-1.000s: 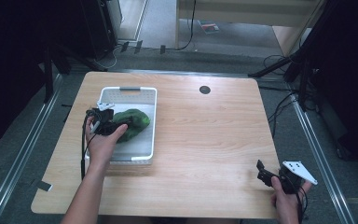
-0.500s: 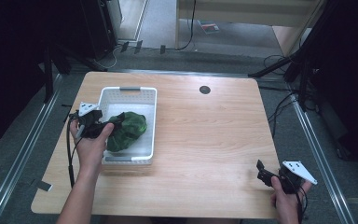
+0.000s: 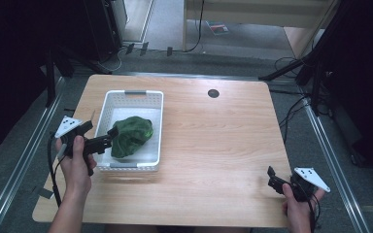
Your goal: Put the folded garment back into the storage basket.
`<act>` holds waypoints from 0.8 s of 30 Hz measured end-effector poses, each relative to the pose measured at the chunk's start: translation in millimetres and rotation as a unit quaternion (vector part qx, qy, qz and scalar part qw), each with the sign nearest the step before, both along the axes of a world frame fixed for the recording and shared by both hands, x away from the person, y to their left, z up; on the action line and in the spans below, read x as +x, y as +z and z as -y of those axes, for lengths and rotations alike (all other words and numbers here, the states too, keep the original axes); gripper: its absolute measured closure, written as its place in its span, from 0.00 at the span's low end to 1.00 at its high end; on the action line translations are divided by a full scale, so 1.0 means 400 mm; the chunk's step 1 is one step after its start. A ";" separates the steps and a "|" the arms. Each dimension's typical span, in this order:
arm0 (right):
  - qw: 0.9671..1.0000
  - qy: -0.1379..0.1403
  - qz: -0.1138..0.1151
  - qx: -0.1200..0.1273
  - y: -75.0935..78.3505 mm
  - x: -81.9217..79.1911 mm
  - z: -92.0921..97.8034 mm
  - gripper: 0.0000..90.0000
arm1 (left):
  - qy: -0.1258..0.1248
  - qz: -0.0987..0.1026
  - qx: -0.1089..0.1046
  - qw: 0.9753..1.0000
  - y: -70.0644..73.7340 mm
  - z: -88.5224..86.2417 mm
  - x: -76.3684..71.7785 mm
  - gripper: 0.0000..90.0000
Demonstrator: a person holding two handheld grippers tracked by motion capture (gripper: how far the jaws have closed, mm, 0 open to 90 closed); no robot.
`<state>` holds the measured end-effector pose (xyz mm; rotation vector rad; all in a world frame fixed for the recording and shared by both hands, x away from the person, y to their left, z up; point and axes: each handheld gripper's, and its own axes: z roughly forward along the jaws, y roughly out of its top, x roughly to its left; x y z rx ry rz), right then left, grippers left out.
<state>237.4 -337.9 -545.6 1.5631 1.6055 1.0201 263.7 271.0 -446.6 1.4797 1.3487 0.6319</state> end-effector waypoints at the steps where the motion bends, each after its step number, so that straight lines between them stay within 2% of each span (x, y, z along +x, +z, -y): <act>1: 1.000 0.000 0.000 0.000 0.000 0.000 0.000 0.01 | 0.003 0.001 0.002 1.000 0.000 -0.006 -0.007 0.01; 5: 1.000 0.001 0.001 -0.001 0.000 0.000 0.000 0.01 | 0.009 0.009 0.006 1.000 -0.006 -0.032 -0.037 0.01; 8: 1.000 0.001 0.001 -0.001 0.000 0.000 0.000 0.01 | 0.017 0.013 -0.003 1.000 -0.011 -0.057 -0.060 0.01; 12: 1.000 0.002 0.003 -0.003 0.000 0.000 -0.001 0.01 | 0.028 0.019 -0.002 0.999 -0.021 -0.088 -0.089 0.01; 16: 1.000 0.001 0.003 -0.003 0.000 -0.001 -0.001 0.01 | 0.023 0.033 -0.004 0.999 -0.036 -0.113 -0.119 0.00; 20: 1.000 0.002 0.003 -0.003 0.000 -0.001 -0.001 0.01 | 0.025 0.033 0.005 0.999 -0.057 -0.132 -0.143 0.00; 24: 1.000 0.000 0.003 -0.003 0.000 -0.001 -0.001 0.01 | 0.032 0.024 0.004 0.999 -0.084 -0.150 -0.162 0.00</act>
